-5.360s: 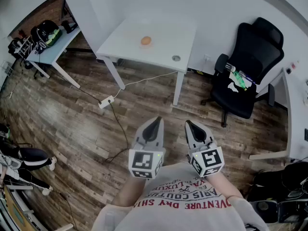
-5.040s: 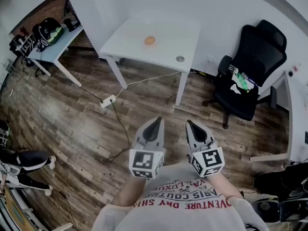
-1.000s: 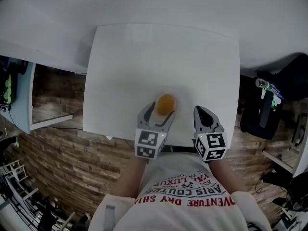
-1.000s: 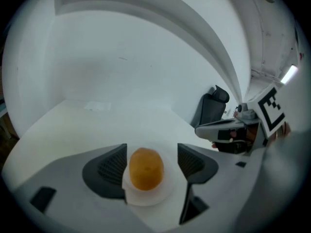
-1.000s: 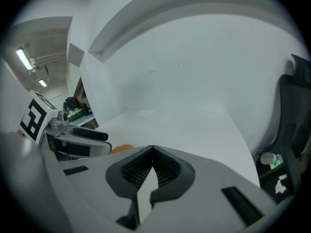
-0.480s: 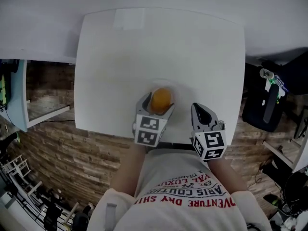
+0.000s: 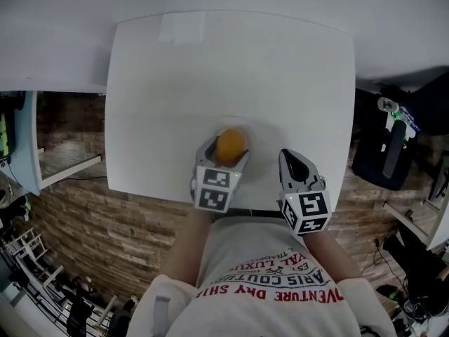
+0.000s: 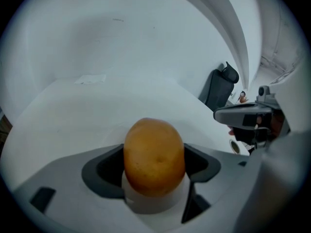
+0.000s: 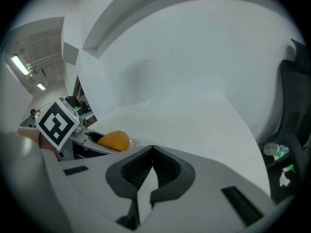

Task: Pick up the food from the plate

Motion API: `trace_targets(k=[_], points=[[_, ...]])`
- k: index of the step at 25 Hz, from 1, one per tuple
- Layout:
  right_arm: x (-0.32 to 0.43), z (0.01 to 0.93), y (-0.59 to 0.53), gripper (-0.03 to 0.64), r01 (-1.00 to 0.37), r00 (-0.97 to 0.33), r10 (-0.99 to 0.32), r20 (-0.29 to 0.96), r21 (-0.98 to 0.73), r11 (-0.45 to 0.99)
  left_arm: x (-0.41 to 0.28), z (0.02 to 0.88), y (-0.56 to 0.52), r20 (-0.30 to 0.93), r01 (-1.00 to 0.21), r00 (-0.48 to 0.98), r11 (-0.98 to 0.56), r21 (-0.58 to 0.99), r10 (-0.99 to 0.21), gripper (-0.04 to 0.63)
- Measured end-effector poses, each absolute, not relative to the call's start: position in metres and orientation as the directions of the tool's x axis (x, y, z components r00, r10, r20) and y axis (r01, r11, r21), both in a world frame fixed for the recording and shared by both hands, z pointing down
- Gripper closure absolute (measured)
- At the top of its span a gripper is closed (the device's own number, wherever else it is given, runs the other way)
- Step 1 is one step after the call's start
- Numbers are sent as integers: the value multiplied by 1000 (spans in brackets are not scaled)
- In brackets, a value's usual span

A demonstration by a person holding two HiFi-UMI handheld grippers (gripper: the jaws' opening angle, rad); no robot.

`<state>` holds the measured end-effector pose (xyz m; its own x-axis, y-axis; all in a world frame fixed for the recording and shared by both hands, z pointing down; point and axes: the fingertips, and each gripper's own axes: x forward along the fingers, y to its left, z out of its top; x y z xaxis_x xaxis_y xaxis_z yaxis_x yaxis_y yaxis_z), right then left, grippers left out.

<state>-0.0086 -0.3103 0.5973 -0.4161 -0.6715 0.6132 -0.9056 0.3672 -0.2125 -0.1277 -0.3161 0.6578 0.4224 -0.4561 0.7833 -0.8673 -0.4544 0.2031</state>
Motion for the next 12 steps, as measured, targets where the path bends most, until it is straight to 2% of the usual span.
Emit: trace_targets(k=[12], points=[[-10, 552, -313, 606, -909, -411, -736, 538, -186, 372, -136, 576, -335, 626, -882, 434, -446, 150, -648, 238]])
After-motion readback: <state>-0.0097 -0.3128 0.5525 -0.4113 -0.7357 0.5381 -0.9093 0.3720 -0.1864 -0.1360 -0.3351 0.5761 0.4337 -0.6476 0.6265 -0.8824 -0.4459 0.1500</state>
